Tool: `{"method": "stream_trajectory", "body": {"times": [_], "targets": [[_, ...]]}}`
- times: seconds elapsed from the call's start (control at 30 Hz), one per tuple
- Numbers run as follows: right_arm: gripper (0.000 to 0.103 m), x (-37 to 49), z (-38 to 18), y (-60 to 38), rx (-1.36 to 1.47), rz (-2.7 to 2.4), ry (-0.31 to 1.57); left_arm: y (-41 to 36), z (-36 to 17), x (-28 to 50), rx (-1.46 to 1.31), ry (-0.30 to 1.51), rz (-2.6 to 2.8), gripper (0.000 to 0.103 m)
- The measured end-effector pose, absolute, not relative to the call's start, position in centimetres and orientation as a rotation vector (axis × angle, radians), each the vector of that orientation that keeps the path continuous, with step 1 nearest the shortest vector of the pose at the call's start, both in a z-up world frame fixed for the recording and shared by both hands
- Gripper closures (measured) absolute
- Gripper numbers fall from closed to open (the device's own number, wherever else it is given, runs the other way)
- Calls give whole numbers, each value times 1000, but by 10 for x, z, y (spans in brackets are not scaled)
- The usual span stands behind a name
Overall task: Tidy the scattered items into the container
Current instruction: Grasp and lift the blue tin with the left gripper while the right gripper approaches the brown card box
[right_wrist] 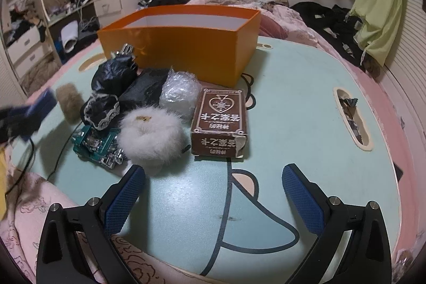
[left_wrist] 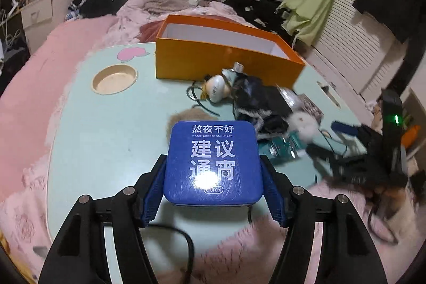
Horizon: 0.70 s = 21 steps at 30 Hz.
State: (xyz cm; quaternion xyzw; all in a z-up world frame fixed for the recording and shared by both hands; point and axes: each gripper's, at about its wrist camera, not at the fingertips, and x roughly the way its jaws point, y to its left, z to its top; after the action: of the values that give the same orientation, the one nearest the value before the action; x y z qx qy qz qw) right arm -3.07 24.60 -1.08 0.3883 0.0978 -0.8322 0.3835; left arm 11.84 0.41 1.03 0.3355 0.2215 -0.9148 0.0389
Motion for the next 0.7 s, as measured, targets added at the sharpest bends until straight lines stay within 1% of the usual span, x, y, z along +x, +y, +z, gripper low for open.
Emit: {"method": "stream_trajectory", "body": {"times": [0.07,0.13,0.2,0.27,0.33,0.43,0.53,0.57,0.6,0.67,0.7], "targets": [[0,-36,-9,258,984,-2131,154,12,7,126,1025,607,-2792,37],[5,-40,-4,271,976,-2168,64,15,3,128,1035,574,-2780,37],[9,-44,-1,277,956,-2193,28,16,0,131,1029,569,-2779,37],[11,-46,4,273,946,-2215,51,16,-1,132,1010,585,-2782,37],[21,-47,8,261,936,-2223,111,15,-1,129,1006,587,-2772,37],[27,-50,13,246,914,-2238,170,15,-3,129,1011,592,-2770,37],[31,-64,10,229,950,-2232,245,15,-5,130,1017,595,-2768,37],[35,-67,4,226,974,-2232,275,14,-5,130,1017,597,-2767,37],[48,-70,-3,220,1016,-2216,301,14,-5,130,1016,599,-2765,37],[56,-70,-6,222,1010,-2199,277,13,-5,131,1010,605,-2765,37],[63,-70,-6,224,1008,-2201,267,12,-5,132,1007,608,-2765,37]]}}
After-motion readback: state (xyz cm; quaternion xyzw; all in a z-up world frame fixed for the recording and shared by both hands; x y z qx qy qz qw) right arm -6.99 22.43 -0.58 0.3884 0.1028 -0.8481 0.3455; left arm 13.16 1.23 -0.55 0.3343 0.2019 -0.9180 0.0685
